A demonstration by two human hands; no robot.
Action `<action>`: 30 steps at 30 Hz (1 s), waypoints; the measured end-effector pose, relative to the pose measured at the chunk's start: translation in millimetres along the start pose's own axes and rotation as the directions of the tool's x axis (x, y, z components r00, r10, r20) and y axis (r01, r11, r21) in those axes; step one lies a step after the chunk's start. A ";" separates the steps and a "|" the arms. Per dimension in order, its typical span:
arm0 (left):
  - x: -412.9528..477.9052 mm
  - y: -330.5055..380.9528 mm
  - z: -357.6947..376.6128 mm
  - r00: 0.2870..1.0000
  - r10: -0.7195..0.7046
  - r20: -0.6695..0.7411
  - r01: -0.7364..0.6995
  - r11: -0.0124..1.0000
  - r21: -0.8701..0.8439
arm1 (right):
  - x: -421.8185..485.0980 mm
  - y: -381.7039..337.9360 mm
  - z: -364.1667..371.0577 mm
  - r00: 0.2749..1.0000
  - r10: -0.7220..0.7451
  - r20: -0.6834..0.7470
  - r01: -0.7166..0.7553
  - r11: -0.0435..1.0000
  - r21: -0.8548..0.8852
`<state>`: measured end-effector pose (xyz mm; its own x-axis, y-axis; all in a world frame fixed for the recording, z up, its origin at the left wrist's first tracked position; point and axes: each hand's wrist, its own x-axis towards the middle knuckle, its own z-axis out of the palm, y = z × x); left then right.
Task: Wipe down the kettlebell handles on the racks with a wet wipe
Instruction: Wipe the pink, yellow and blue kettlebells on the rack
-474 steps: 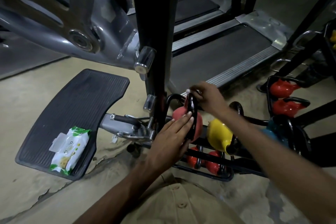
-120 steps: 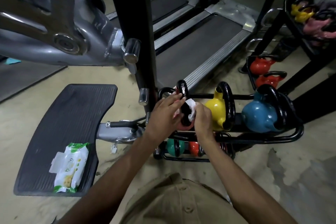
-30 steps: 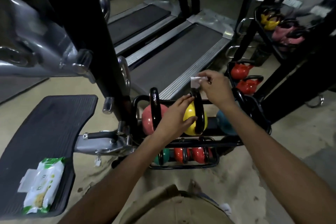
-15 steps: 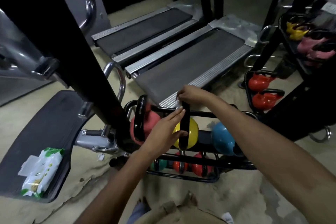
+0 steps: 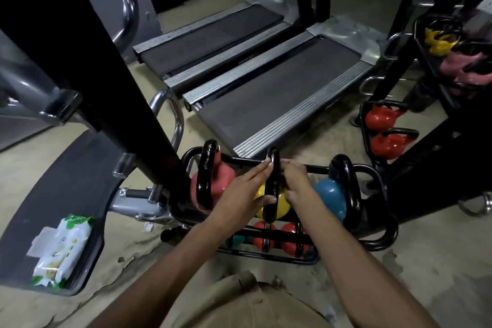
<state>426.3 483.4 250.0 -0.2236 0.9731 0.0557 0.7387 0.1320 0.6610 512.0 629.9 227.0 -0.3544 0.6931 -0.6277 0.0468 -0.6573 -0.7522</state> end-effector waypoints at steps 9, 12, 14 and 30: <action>-18.8 -5.4 9.4 0.981 0.143 -0.131 -0.131 0.986 0.102 | -5.4 17.1 1.2 0.991 -0.098 -0.088 0.121 0.946 0.302; -22.2 -11.5 14.2 0.972 0.176 -0.153 -0.164 0.982 0.090 | -1.4 0.5 -0.7 0.879 -0.473 -0.059 0.453 0.867 -0.210; -21.8 -10.5 14.6 0.971 0.172 -0.163 -0.159 0.983 0.091 | 13.0 -22.3 0.6 0.830 -0.542 0.135 0.518 0.657 -0.548; -26.1 -4.7 15.6 0.976 0.126 -0.175 -0.093 0.978 0.185 | 10.8 -86.4 96.5 0.889 0.091 0.449 0.375 -0.708 -0.598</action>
<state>438.7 460.3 233.8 -0.2365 0.9337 0.2687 0.8612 0.0735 0.5029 414.0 665.6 304.5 -0.7299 0.4235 -0.5365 0.3929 0.9022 0.1777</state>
